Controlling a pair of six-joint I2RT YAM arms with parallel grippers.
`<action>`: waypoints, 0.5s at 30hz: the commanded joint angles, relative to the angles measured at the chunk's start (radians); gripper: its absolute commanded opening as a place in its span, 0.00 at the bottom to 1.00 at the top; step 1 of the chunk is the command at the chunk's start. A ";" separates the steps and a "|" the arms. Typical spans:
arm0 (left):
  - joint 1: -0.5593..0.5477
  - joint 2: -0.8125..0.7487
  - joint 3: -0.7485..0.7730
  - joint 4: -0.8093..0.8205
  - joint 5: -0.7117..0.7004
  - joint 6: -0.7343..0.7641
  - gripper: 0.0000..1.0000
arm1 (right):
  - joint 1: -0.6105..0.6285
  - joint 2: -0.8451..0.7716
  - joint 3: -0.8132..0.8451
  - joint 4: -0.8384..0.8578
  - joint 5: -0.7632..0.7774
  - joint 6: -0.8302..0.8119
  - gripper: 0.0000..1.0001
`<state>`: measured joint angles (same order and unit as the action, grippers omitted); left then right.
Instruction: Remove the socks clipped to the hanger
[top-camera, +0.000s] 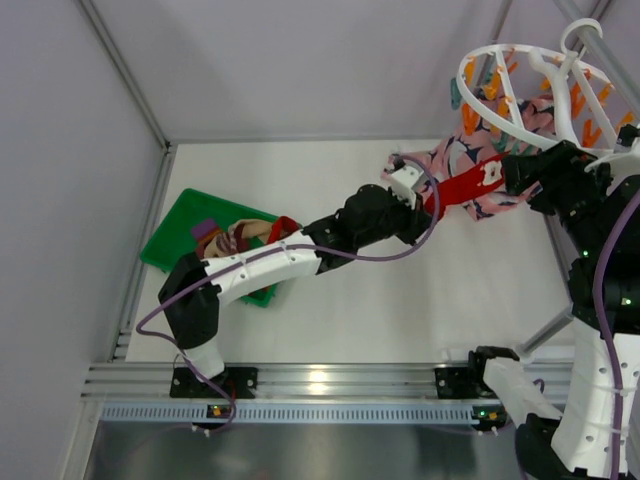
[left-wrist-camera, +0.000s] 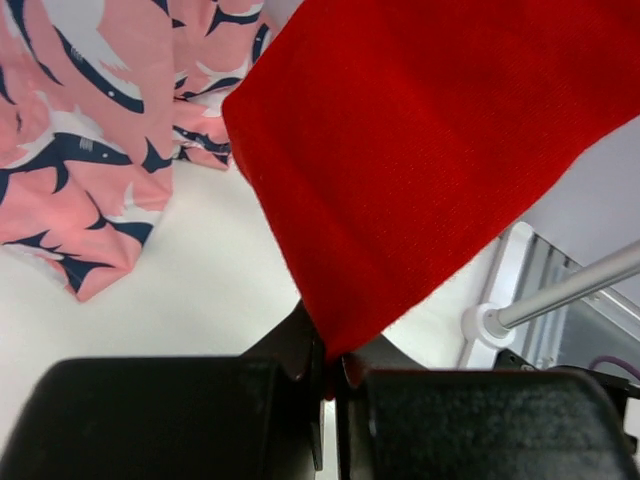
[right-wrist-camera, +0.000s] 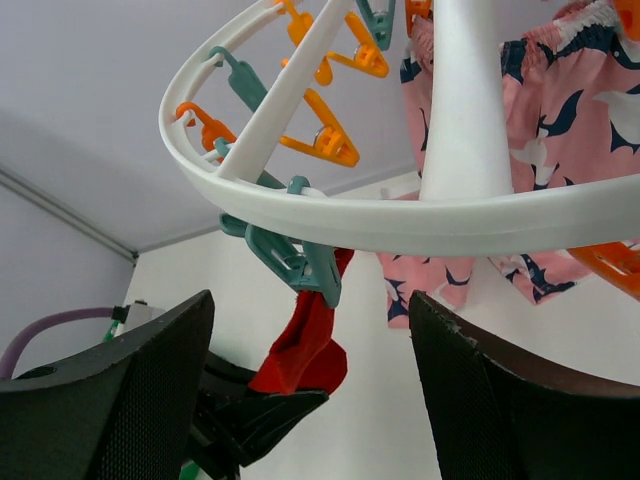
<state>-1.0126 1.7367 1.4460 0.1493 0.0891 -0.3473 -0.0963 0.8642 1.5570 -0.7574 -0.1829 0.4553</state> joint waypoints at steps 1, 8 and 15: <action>-0.033 -0.014 0.037 -0.043 -0.193 0.085 0.00 | -0.006 0.001 0.044 -0.020 0.023 -0.026 0.75; -0.089 -0.013 0.043 -0.062 -0.327 0.146 0.00 | -0.006 0.007 0.032 -0.008 0.048 -0.030 0.75; -0.116 0.015 0.079 -0.091 -0.370 0.165 0.00 | -0.006 0.018 0.037 0.007 0.042 -0.020 0.73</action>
<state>-1.1202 1.7451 1.4746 0.0605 -0.2276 -0.2115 -0.0963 0.8726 1.5600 -0.7582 -0.1524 0.4377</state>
